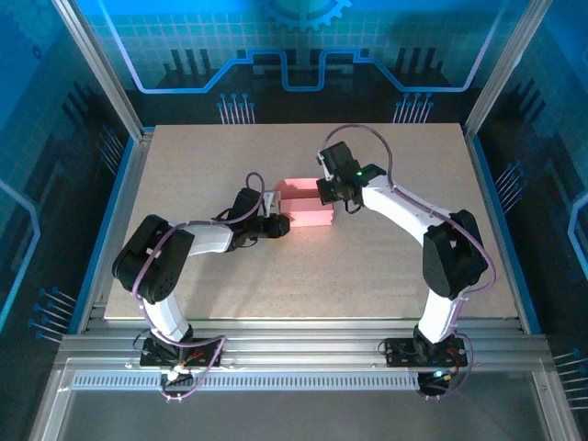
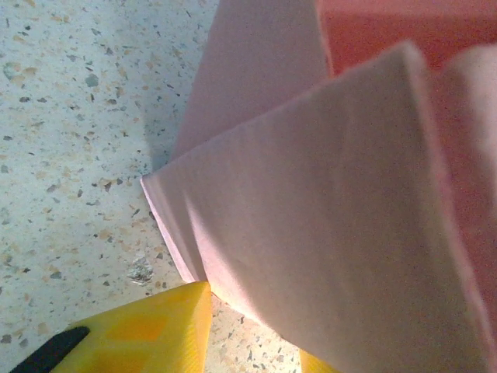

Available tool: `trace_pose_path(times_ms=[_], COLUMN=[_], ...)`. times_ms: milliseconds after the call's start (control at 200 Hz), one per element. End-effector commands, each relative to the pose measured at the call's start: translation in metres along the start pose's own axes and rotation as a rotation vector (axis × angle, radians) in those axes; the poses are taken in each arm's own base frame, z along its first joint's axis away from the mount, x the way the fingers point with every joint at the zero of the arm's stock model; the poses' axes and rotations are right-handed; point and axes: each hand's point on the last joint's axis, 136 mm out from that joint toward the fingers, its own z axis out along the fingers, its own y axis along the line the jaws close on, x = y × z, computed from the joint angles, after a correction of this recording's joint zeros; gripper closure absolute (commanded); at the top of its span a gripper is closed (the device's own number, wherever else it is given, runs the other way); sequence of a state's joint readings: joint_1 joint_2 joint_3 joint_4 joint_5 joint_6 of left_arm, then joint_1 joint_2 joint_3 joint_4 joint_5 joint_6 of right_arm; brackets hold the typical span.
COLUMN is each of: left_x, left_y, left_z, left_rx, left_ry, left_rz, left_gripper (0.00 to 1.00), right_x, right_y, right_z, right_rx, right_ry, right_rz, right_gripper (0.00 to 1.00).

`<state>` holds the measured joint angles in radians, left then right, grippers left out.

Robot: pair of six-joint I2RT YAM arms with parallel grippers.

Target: Fold the paper box

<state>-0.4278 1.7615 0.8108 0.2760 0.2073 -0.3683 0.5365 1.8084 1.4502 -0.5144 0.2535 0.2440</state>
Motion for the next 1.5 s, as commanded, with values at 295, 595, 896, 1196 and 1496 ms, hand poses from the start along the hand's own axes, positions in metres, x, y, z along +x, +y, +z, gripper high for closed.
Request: trace_pose_path(times_ms=[295,595,896,1196,1496], left_x=[-0.002,-0.002,-0.004,-0.004,-0.008], left_y=[0.002,0.002,0.001,0.000,-0.004], left_z=[0.009,0.011,0.015,0.016,0.018], left_rx=[-0.051,-0.071,-0.075,-0.070,-0.054], left_ry=[0.012,0.018,0.024,0.026,0.010], left_rz=[-0.030,-0.041,-0.081,-0.092,-0.123], left_gripper=[0.68,0.70,0.71,0.71,0.71], right_x=[0.035,0.035,0.038,0.044,0.038], right_y=[0.018,0.009,0.009,0.009,0.004], right_z=[0.002,0.008,0.006,0.009,-0.005], right_rx=[-0.061,0.020,0.069,0.123,0.151], right_ry=[0.197,0.177,0.125,0.051,0.003], right_rz=[0.083,0.232,0.311,0.311,0.399], right_gripper=[1.00,1.00,1.00,1.00,1.00])
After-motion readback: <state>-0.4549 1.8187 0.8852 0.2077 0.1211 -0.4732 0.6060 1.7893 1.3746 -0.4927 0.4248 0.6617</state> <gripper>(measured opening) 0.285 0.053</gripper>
